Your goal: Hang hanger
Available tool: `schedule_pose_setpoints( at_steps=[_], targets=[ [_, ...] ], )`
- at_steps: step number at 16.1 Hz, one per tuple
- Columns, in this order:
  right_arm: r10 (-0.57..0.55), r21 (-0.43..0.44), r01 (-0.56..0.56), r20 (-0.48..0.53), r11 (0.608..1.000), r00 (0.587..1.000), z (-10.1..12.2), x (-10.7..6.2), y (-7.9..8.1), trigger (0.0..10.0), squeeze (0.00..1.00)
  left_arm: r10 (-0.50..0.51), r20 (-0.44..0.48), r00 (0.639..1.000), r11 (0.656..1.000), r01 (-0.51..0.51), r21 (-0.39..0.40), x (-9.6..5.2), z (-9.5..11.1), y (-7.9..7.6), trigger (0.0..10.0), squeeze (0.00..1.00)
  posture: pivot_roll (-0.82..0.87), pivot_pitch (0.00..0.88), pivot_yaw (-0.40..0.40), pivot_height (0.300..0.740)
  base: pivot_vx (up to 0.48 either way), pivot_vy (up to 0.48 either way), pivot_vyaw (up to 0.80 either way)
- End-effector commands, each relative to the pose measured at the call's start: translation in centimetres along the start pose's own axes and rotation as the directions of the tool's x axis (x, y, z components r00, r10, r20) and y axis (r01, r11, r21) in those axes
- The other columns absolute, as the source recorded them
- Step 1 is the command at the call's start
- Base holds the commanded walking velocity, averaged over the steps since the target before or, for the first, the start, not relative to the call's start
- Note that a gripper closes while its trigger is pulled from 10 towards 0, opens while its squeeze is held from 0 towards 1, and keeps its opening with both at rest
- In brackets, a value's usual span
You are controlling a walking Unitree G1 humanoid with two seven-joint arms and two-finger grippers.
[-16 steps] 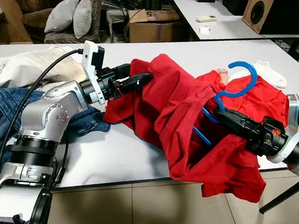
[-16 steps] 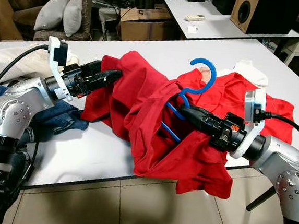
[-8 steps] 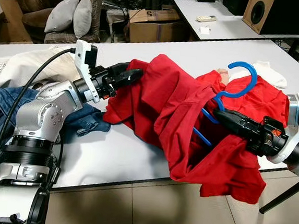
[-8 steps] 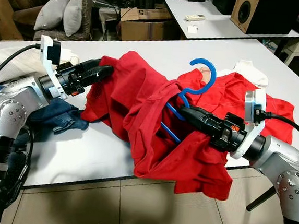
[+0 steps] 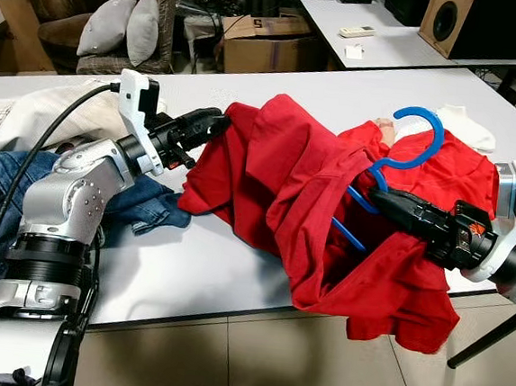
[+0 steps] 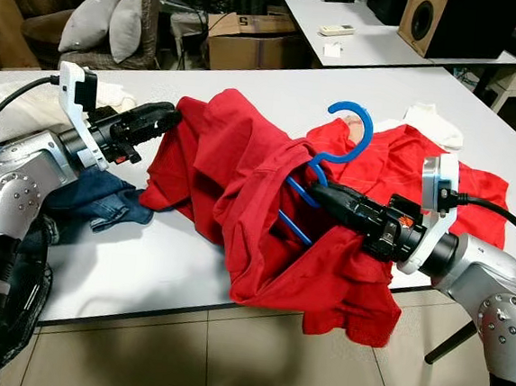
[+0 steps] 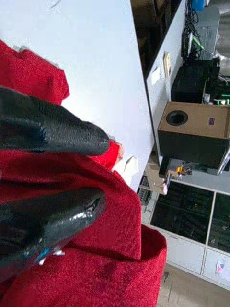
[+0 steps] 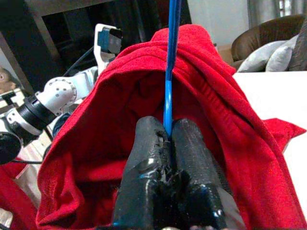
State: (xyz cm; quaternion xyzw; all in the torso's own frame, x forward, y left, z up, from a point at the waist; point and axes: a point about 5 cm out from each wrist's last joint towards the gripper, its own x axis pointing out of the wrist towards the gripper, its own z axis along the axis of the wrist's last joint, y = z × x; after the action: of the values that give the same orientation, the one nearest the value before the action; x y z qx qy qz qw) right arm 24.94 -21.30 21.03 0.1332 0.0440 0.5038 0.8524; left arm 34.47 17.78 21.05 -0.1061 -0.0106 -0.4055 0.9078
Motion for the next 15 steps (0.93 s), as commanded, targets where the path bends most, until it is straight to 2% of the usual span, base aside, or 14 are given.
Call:
schedule_pose_setpoints(
  at_steps=[1, 4, 6, 8, 11, 13, 14, 15],
  targets=[
    [0.020, -0.038, -0.019, 0.027, 0.999, 0.999, 0.9, 0.0, 0.2, 10.0, 0.00, -0.017, 0.004, 1.000, 1.000, 0.017, 0.004, 0.1, 0.1, -0.2, 0.0, 0.00, -0.10, 0.000, 0.078, 0.740, 0.000, 0.000, 0.00],
    [0.018, -0.039, -0.017, 0.028, 0.999, 0.999, 0.9, 0.0, 0.2, 10.0, 0.00, -0.035, 0.004, 0.999, 0.999, 0.035, -0.006, 0.2, -0.2, -0.3, 0.0, 0.00, -0.10, 0.000, 0.078, 0.740, 0.000, 0.000, 0.00],
    [0.015, -0.041, -0.014, 0.031, 0.999, 0.999, 1.0, 0.1, 0.2, 10.0, 0.00, 0.002, 0.021, 1.000, 1.000, -0.002, 0.003, 0.2, -0.1, 0.0, 0.0, 0.00, -0.10, 0.000, 0.078, 0.740, 0.000, 0.000, 0.00],
    [0.012, -0.042, -0.011, 0.031, 0.999, 0.999, 1.0, 0.0, 0.2, 10.0, 0.00, 0.071, 0.092, 0.993, 0.997, -0.073, 0.018, 0.2, 0.9, 0.8, 0.0, 0.00, -0.10, 0.000, 0.079, 0.740, 0.000, 0.000, 0.00],
    [0.004, -0.041, -0.003, 0.026, 0.999, 1.000, 0.9, -0.1, 0.1, 10.0, 0.00, 0.170, 0.208, 0.963, 0.983, -0.179, 0.025, 0.0, 2.9, 2.0, 0.0, 0.00, -0.10, 0.000, 0.079, 0.740, 0.000, 0.000, 0.00],
    [-0.001, -0.039, 0.002, 0.028, 0.999, 1.000, 0.9, -0.1, 0.1, 10.0, 0.00, 0.244, 0.302, 0.921, 0.964, -0.264, 0.026, -0.3, 4.3, 2.8, 0.0, 0.00, -0.10, 0.000, 0.080, 0.740, 0.000, 0.000, 0.00],
    [-0.003, -0.039, 0.004, 0.028, 0.999, 1.000, 0.9, -0.1, 0.1, 10.0, 0.00, 0.336, 0.336, 0.880, 0.933, -0.360, 0.009, -0.9, 4.7, 3.8, 0.0, 0.00, -0.10, 0.000, 0.080, 0.740, 0.000, 0.000, 0.00],
    [-0.003, -0.039, 0.005, 0.028, 0.999, 1.000, 0.9, -0.1, 0.1, 10.0, 0.00, 0.381, 0.345, 0.858, 0.914, -0.406, 0.003, -1.1, 4.8, 4.3, 0.0, 0.00, -0.10, 0.000, 0.082, 0.740, 0.000, 0.000, 0.00]
  ],
)
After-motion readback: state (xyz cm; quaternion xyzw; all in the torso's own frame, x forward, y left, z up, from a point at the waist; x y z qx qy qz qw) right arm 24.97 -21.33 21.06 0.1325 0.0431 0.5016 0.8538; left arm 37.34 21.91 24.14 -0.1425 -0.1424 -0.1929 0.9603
